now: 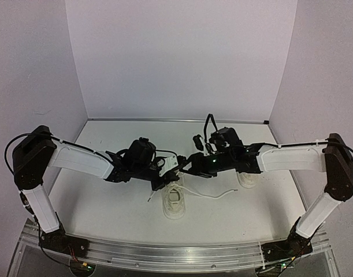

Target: Tie the shoes

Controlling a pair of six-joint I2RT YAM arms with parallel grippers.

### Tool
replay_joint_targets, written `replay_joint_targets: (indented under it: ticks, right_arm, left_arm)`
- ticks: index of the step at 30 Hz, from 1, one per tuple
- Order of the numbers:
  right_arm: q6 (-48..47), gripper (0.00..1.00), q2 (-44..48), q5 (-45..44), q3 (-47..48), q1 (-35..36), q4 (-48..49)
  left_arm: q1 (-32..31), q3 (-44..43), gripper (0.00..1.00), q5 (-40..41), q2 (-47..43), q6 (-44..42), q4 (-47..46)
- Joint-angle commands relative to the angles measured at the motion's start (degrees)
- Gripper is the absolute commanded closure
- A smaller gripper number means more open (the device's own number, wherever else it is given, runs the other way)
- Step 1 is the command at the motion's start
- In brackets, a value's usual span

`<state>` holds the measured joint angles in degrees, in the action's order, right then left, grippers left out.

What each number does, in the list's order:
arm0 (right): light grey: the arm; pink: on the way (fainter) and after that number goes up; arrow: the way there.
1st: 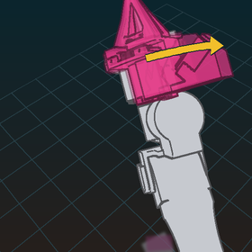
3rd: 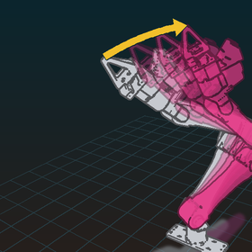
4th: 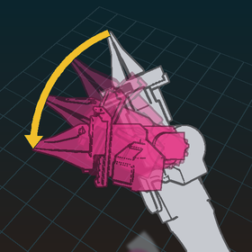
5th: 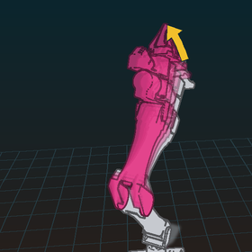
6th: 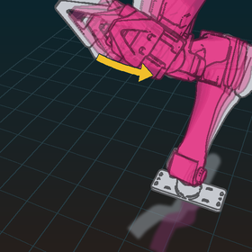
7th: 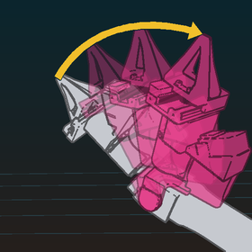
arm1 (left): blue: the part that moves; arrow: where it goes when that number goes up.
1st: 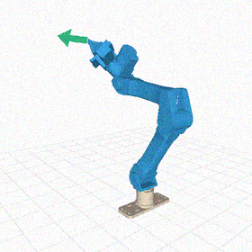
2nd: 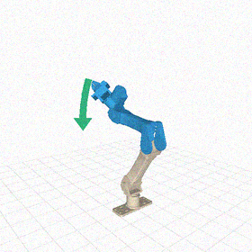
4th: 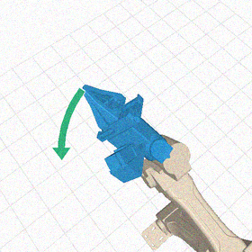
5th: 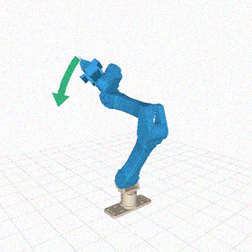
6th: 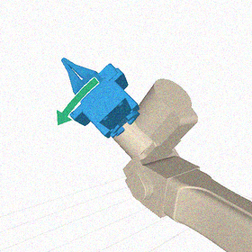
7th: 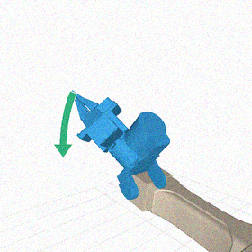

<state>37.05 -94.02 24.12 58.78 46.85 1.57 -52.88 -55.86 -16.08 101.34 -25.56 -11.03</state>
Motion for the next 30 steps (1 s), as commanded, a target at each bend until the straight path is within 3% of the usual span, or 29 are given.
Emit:
replay_joint_targets:
  ticks: [1,23,27,30]
  right_arm:
    - [1.39,0.53,0.62,0.89,0.55,0.04,-0.03]
    - [5.44,0.69,-5.12,1.94,0.30,0.18,3.88]
    - [5.65,0.77,-5.29,2.17,0.19,0.23,4.17]
    - [5.63,0.89,-4.99,2.11,0.00,0.22,4.20]
  left_arm:
    - [-0.68,-1.65,1.00,1.20,0.76,-1.30,-1.35]
    - [-2.53,-2.69,1.00,5.46,1.37,-3.84,-1.45]
    - [-2.58,-2.85,1.00,5.79,1.17,-3.88,-1.57]
    - [-2.61,-2.55,1.00,5.64,0.93,-3.80,-1.92]
